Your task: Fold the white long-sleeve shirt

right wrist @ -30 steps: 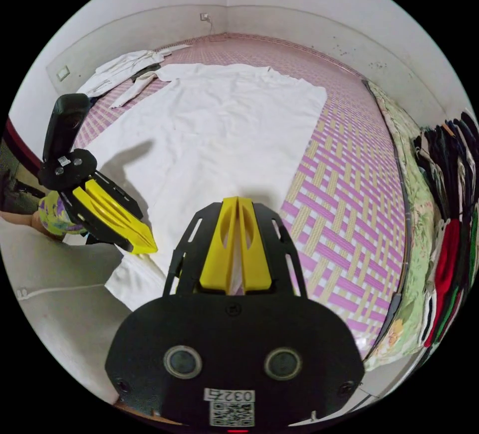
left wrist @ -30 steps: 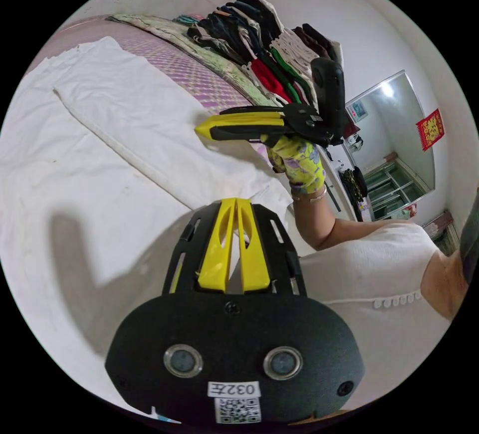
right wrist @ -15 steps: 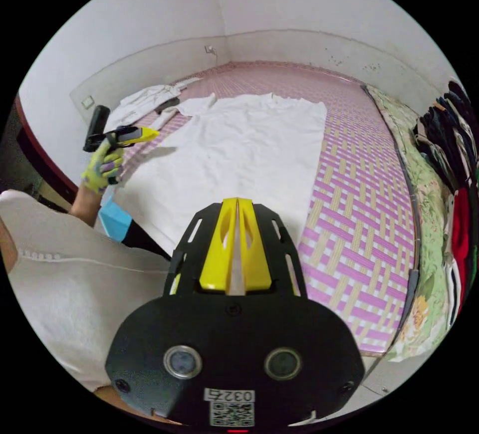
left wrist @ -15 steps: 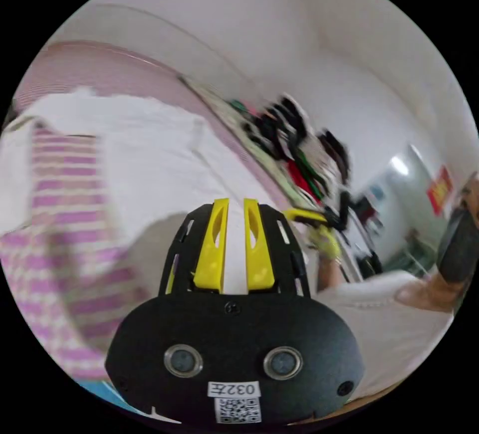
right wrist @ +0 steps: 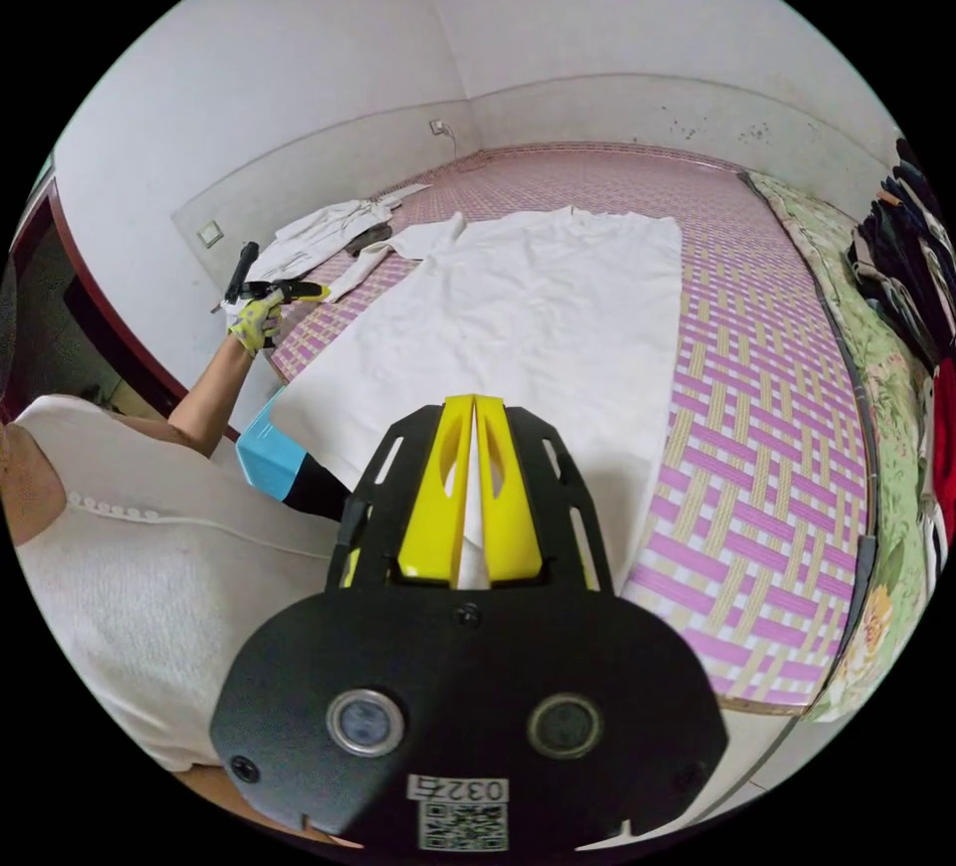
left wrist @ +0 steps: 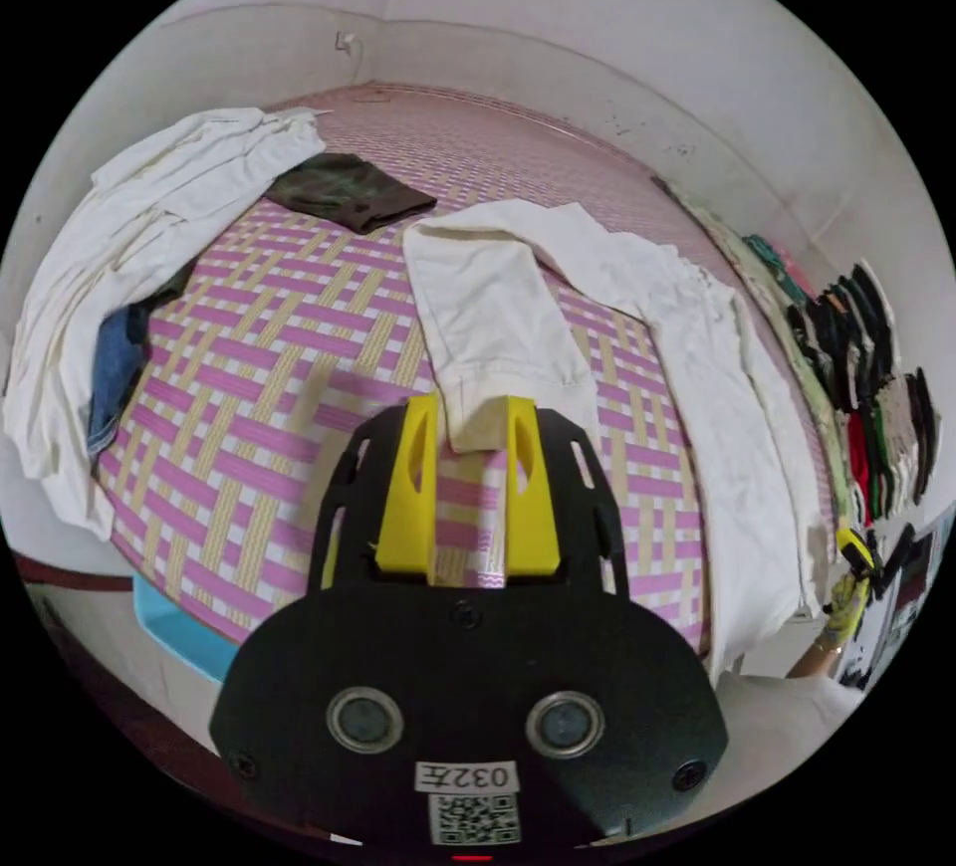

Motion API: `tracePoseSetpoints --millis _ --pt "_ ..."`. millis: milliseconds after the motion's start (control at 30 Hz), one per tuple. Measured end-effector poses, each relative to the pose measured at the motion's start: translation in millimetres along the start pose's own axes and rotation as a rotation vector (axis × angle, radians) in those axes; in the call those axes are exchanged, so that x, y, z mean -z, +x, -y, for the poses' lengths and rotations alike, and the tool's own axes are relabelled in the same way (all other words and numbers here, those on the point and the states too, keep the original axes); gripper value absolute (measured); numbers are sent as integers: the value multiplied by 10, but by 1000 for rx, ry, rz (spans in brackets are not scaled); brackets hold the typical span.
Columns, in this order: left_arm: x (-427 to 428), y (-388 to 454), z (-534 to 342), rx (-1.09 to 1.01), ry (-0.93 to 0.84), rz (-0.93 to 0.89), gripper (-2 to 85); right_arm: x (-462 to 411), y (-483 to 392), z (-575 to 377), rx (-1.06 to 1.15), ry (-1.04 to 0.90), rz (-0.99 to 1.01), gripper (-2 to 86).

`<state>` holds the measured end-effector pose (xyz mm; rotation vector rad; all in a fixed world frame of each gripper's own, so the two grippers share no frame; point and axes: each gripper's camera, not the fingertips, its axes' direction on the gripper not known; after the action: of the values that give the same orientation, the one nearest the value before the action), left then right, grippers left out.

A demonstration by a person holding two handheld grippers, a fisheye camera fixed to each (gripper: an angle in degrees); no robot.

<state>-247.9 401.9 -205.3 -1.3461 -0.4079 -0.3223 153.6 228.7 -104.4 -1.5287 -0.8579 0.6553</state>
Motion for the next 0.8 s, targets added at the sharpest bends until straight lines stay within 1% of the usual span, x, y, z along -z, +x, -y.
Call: tracePoseSetpoints --millis 33,133,200,233,267,300,367,400,433,467,533,600,633,667,700,733,800 --pt "-20 91 -6 -28 -13 25 72 4 -2 -3 2 3 0 -10" --pt "-38 201 53 -100 -90 -25 52 28 1 -6 4 7 -5 -10" --pt "86 298 113 -181 -112 -9 43 40 6 -6 6 7 -11 -10" --pt "289 437 119 -268 -70 90 40 45 9 -7 6 8 -16 -10" --pt "549 627 79 -371 5 250 37 45 13 -9 3 10 -20 -10" --pt "692 734 32 -423 60 343 37 43 16 -10 2 11 -21 -10" --pt "1229 1114 -317 -581 354 694 36 22 27 -10 -7 15 -20 -10" --pt "1324 1177 -437 -618 432 757 36 14 30 -8 -9 16 -19 -10" --pt "1438 1225 -665 -674 558 850 38 -5 34 -2 -12 16 -14 -10" --pt "1459 1184 -861 -716 631 913 39 -26 34 6 -12 15 -8 -10" --pt "1332 1009 -1094 -755 627 980 40 -56 27 20 -7 10 -3 -10" --pt "1110 760 -1276 -746 539 988 41 -85 24 36 -3 -1 1 -10" --pt "916 579 -1385 -742 426 985 41 -103 30 49 -1 -13 1 -10" --pt "745 393 -1506 -715 333 977 40 -116 38 65 -1 -23 -1 -10" --pt "684 308 -1575 -700 303 964 39 -120 43 75 0 -26 -1 -10" --pt "619 161 -1711 -668 267 914 33 -127 51 97 1 -33 1 -10" --pt "659 -4 -1891 -586 294 850 12 -135 55 138 4 -38 6 -10"
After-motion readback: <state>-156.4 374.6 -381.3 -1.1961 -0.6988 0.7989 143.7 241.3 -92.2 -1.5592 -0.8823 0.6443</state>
